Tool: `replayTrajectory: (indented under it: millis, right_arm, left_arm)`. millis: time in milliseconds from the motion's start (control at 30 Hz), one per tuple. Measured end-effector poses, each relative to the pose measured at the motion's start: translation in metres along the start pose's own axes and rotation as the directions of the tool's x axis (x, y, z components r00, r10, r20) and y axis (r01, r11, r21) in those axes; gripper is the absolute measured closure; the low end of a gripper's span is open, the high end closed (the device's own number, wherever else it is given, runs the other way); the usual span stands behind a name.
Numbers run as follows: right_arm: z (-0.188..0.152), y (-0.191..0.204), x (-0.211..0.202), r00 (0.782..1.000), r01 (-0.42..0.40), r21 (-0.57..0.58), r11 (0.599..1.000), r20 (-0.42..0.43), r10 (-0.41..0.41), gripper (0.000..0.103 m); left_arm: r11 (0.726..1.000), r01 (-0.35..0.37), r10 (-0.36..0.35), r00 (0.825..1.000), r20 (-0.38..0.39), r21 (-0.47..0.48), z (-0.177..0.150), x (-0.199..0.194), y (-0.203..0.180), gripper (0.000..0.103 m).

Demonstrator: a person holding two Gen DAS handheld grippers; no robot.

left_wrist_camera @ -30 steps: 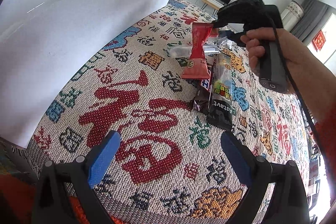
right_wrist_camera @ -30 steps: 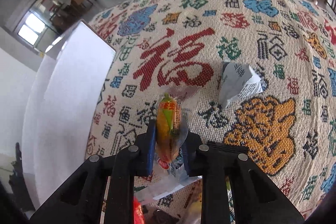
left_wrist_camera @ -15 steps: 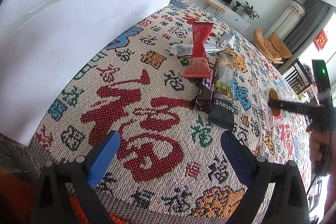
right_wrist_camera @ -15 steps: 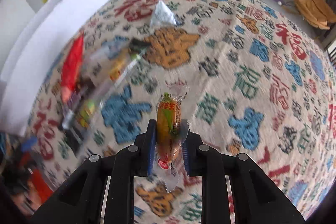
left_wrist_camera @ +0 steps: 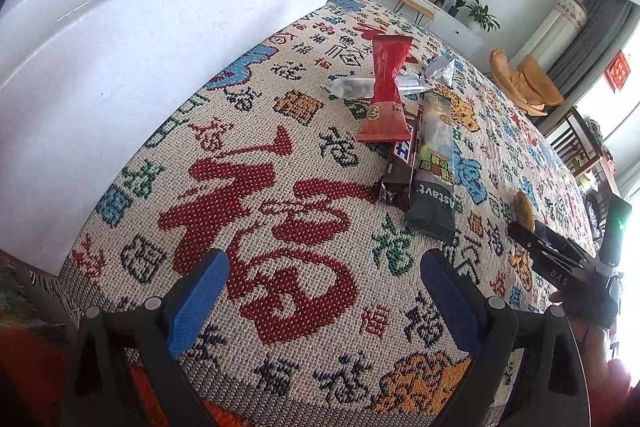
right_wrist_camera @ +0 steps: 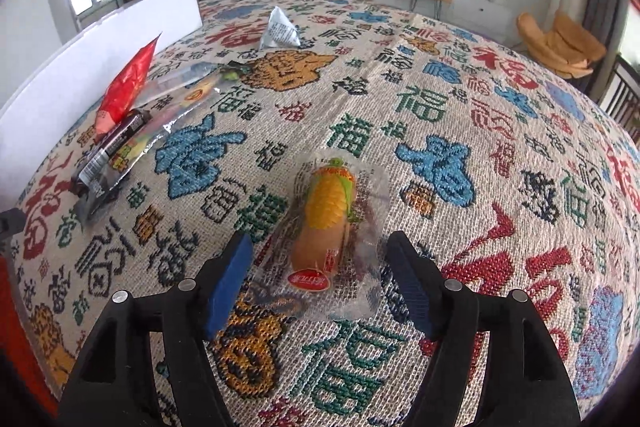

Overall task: Organize snacks
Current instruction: 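Set the corn sausage back on the tablecloth and open the right gripper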

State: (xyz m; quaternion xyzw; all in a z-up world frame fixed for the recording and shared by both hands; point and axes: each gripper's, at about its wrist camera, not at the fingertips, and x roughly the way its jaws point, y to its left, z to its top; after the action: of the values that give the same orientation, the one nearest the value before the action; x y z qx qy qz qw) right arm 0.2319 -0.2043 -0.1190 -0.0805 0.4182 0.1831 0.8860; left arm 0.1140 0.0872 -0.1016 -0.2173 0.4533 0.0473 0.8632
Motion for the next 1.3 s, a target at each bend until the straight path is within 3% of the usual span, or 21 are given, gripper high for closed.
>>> replayTrajectory:
  millis: [1300]
  right_arm:
    - [-0.0009,0.0031,-0.0003,1.000,0.005,-0.003,1.000,0.001,-0.005,0.026]
  left_arm:
    - [0.999,0.030,-0.030,0.999,-0.021,0.011,0.0014,0.0053,-0.0032,0.007]
